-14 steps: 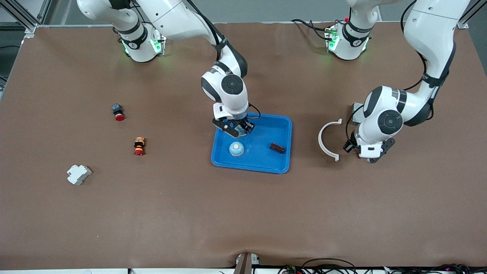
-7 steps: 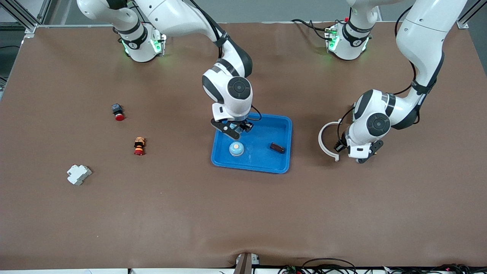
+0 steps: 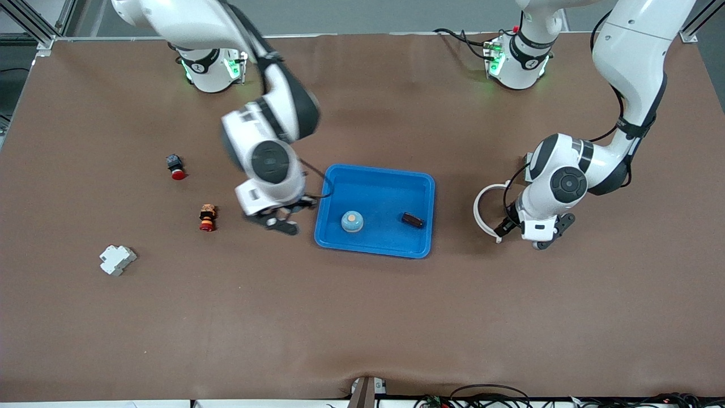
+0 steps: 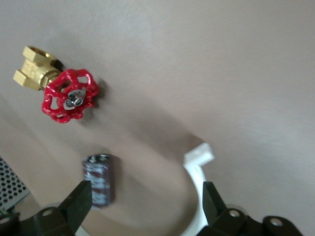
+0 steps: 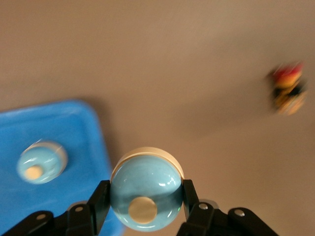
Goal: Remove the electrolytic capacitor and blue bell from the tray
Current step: 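Grasp the second capacitor with the left gripper while the right gripper carries the bell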
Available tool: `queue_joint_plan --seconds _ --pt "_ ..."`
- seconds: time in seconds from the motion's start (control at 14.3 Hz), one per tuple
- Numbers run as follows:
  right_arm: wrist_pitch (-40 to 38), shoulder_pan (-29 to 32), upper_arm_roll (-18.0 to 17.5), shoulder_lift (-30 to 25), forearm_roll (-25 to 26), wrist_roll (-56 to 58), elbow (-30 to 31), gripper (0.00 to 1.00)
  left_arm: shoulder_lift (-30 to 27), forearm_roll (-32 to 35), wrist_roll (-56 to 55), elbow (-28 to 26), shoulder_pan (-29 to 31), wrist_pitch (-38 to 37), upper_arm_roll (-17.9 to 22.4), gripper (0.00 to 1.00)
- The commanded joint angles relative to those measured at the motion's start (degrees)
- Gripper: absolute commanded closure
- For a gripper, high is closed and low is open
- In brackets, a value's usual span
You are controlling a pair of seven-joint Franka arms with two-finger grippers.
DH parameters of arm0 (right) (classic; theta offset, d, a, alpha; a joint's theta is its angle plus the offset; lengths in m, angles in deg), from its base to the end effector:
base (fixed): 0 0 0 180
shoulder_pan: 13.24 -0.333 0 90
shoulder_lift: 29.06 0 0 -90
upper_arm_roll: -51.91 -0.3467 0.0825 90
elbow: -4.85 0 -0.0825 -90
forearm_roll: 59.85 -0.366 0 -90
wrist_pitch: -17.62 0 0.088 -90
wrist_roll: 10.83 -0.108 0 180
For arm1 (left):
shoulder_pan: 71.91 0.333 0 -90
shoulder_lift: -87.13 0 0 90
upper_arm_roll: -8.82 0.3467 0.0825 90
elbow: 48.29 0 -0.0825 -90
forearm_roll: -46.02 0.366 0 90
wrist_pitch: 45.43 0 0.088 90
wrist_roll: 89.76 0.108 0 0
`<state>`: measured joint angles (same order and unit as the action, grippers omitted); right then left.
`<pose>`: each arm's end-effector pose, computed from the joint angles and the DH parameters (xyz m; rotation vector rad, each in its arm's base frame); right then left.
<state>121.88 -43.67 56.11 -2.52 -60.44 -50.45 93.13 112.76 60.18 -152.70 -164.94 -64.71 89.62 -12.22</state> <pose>0.5903 0.3001 0.4059 2.9945 -0.3496 -0.2129 0.5754 -0.1283 0.2687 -2.8939 -1.0560 0.0938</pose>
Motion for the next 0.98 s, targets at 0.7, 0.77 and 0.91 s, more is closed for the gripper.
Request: queue_joint_plan --seconds 0.7,0.77,0.91 --pt "11.46 28.31 -1.65 -12.2 -0.2 44.17 18.04 1.0 10.4 -1.33 -27.46 19.61 -13.52 -6.04 -4.8 0.0" --pt "13.31 29.19 -1.65 -12.82 -0.2 45.4 20.15 1.0 11.63 -1.15 -29.94 19.71 -14.66 -4.37 -4.71 0.0" --pt "16.57 30.69 -1.65 -13.78 -0.28 46.47 23.76 1.0 13.74 -1.15 -33.37 19.53 -15.9 -0.07 -4.71 0.14"
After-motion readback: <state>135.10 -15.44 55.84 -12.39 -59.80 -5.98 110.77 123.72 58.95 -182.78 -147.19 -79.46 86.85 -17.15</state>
